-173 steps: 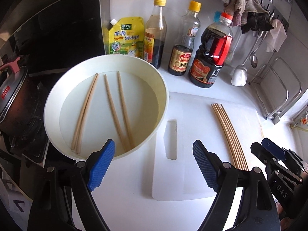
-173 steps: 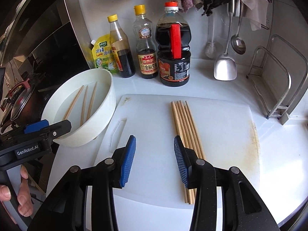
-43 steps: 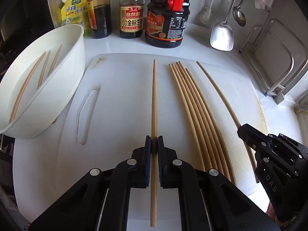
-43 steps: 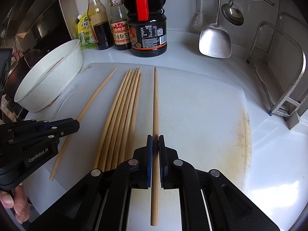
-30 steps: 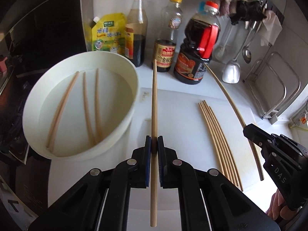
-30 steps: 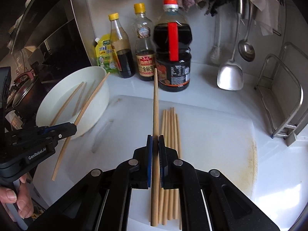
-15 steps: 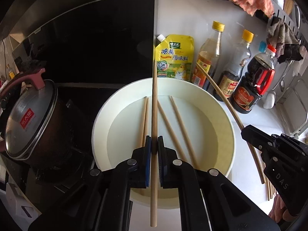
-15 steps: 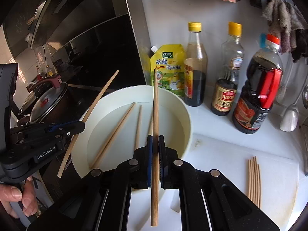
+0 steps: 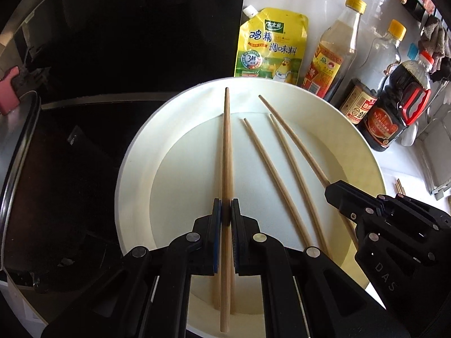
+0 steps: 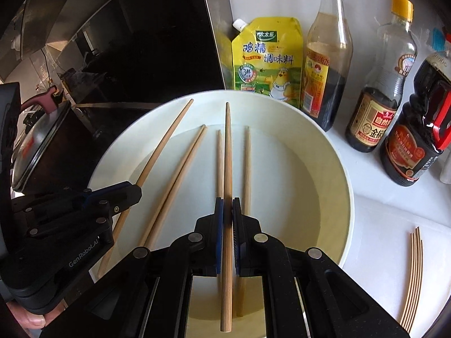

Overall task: Organize utensils
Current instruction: 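Carry both held chopsticks over the white water basin, then open both grippers to drop the chopsticks into the basin, then move both grippers back over the chopsticks on the cutting board, then lower both open grippers onto the remaining chopsticks, separating single ones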

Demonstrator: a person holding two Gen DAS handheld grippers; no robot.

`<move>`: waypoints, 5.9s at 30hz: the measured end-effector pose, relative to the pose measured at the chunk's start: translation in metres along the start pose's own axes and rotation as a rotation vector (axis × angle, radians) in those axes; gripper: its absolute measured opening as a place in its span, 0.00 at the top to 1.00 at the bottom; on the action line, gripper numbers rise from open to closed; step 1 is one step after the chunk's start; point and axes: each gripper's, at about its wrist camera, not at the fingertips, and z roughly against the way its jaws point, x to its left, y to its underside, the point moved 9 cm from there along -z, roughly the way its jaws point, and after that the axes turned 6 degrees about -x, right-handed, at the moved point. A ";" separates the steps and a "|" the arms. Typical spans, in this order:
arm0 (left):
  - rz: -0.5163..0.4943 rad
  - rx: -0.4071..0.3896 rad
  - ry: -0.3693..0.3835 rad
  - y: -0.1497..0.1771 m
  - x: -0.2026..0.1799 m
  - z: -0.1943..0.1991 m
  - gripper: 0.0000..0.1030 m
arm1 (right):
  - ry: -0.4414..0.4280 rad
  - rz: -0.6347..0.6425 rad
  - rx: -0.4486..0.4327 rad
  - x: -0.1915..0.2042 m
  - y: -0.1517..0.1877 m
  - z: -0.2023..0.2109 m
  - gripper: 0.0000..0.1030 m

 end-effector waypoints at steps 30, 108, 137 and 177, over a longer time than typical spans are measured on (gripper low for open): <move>0.085 -0.005 -0.036 0.001 0.021 0.012 0.30 | 0.035 -0.013 -0.005 -0.012 0.005 0.017 0.79; -0.064 0.026 0.050 0.109 -0.251 0.044 0.16 | 0.224 -0.153 -0.018 -0.275 0.177 0.146 0.58; -0.044 0.049 0.044 0.119 -0.264 0.031 0.16 | 0.239 -0.050 -0.024 -0.275 0.175 0.125 0.58; -0.082 0.068 0.038 0.132 -0.307 -0.009 0.14 | 0.255 -0.124 -0.054 -0.313 0.184 0.139 0.87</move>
